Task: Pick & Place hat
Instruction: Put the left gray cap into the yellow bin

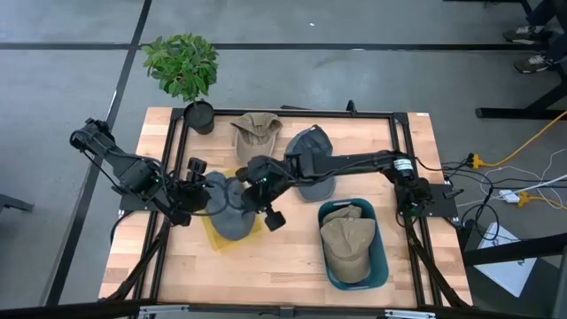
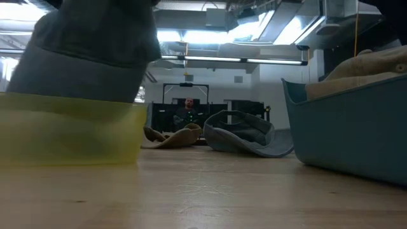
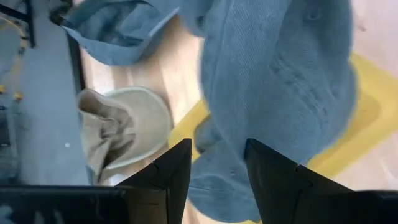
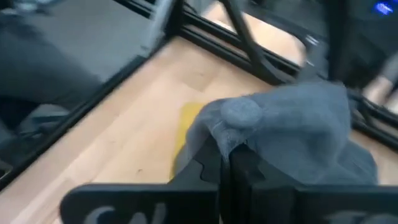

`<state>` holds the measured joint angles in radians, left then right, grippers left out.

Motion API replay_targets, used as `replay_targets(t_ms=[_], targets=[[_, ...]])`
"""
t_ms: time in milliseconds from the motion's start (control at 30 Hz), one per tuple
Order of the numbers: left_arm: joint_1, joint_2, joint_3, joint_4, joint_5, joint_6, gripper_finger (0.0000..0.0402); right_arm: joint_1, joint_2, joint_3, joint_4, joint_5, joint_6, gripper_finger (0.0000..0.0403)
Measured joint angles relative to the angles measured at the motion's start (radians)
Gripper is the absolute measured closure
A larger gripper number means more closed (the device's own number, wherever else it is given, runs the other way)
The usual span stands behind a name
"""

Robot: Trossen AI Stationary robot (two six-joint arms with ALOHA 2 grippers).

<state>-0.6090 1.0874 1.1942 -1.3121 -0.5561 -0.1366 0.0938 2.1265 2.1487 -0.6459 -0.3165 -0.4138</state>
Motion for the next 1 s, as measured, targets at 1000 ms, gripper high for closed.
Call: replay_targets(t_ms=[1000], targets=[[-0.001, -0.048, 0.180, 0.029, -0.107, 0.062, 0.0282, -0.099, 0.012, -0.376, 0.612, -0.211, 0.026, 0.0392]])
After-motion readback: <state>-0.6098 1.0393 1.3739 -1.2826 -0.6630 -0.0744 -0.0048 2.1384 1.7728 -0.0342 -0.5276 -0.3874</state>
